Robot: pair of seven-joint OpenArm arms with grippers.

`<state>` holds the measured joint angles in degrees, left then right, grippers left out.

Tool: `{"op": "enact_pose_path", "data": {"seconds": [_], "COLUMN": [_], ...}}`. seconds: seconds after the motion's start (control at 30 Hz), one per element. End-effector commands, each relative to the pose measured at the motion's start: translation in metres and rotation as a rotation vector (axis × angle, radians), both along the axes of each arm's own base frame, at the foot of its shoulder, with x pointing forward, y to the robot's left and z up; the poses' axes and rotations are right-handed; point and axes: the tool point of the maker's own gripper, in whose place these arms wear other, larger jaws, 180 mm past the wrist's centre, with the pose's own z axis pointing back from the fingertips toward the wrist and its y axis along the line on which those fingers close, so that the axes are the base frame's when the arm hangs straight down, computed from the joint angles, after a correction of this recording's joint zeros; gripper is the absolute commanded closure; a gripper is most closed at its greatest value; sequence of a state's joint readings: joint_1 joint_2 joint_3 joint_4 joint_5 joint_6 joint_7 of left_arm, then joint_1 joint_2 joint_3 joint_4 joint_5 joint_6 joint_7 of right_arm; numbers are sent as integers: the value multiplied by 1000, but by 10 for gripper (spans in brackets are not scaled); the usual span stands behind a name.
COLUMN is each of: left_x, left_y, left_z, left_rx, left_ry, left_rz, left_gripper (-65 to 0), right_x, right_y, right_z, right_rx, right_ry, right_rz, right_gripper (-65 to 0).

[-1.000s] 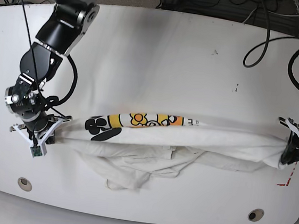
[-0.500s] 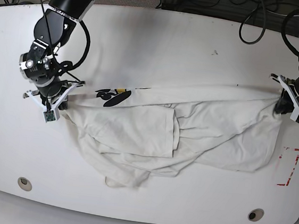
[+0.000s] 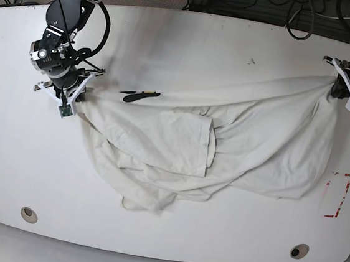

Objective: Fold the T-shirt properly
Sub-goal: 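Pull both grippers apart, stretching the shirt flat across the table, then regrasp the shirt with the right gripper slightly further along the edge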

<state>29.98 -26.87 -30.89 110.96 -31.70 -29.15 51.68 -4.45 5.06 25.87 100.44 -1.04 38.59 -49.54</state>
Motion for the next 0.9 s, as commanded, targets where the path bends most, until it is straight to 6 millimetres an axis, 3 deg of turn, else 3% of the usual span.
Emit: {"op": "enact_pose_path", "data": {"seconds": [0.0,0.33,0.67,0.8,0.87], "left_x": [0,-34,-40,-41,-41], "left_y": [5,21,27,28,27], "left_z": [9,-1,-1,-1,-2], "left_rx": [16,42,53,54,52], "left_ry": [-19,62,71,74,77], "left_rz": [-2,39,54,56,53], "left_gripper": [0,0,0,0,0], "right_x": [1,-25,-35,-34,-33], "right_y": [-3,0,3,9,9], "right_z": [6,-12,-19,-20,-16], "right_rx": [-3,4,8,23,19], "right_ry": [-26,37,63,60,48], "right_rz": [2,5,10,8,9], "right_gripper": [-14,-17,-30,-136,-231]}}
